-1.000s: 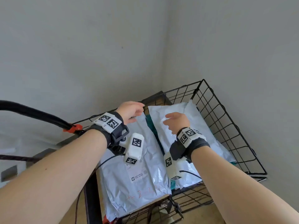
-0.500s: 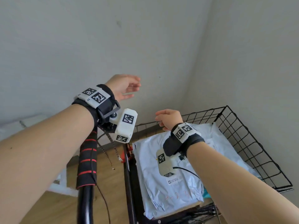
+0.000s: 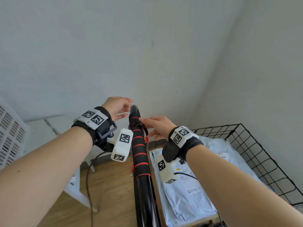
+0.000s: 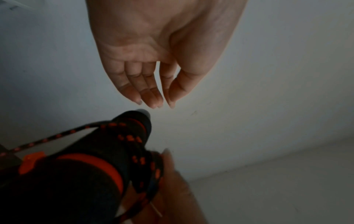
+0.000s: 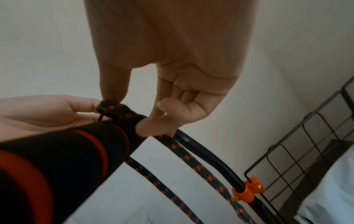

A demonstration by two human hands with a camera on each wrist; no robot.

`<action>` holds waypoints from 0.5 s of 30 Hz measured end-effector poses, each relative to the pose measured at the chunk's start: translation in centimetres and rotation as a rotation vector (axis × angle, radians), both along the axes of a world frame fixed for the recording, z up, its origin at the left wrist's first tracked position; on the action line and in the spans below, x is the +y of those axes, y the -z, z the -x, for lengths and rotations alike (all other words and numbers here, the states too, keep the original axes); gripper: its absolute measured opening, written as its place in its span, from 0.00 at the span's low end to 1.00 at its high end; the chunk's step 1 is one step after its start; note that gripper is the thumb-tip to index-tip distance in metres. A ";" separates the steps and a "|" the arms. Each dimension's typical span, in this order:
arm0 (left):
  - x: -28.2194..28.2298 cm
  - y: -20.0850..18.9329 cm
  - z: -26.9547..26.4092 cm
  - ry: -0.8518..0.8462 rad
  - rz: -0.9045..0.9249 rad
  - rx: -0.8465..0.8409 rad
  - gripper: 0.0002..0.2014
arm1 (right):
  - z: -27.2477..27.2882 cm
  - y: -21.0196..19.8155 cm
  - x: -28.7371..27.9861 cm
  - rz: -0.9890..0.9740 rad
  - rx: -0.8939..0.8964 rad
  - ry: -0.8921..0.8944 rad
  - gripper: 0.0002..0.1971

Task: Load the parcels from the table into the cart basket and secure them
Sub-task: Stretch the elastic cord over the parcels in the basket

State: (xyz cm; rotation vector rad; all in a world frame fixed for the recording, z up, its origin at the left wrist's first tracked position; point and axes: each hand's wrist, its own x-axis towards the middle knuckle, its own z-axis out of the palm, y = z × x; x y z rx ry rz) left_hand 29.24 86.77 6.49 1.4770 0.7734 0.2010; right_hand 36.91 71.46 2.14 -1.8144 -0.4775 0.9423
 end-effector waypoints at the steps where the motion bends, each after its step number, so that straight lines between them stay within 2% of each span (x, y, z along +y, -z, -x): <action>1: 0.0 0.0 0.1 0.011 -0.005 0.000 0.10 | 0.1 -0.3 0.1 0.013 -0.007 -0.010 0.26; 5: 0.2 -0.5 0.1 0.061 -0.009 -0.021 0.09 | -0.2 -1.3 0.2 0.126 -0.096 -0.084 0.29; 7: 0.4 -0.8 -0.1 0.092 -0.006 -0.030 0.09 | -0.7 -1.8 0.1 0.169 -0.176 -0.109 0.28; 12: 0.0 -1.3 -0.8 0.202 -0.018 -0.047 0.05 | -2.0 -4.0 -0.2 0.084 -0.280 -0.046 0.13; 15: -0.6 -1.6 -1.3 0.297 -0.028 -0.042 0.11 | -2.5 -5.3 -0.3 -0.017 -0.307 0.039 0.10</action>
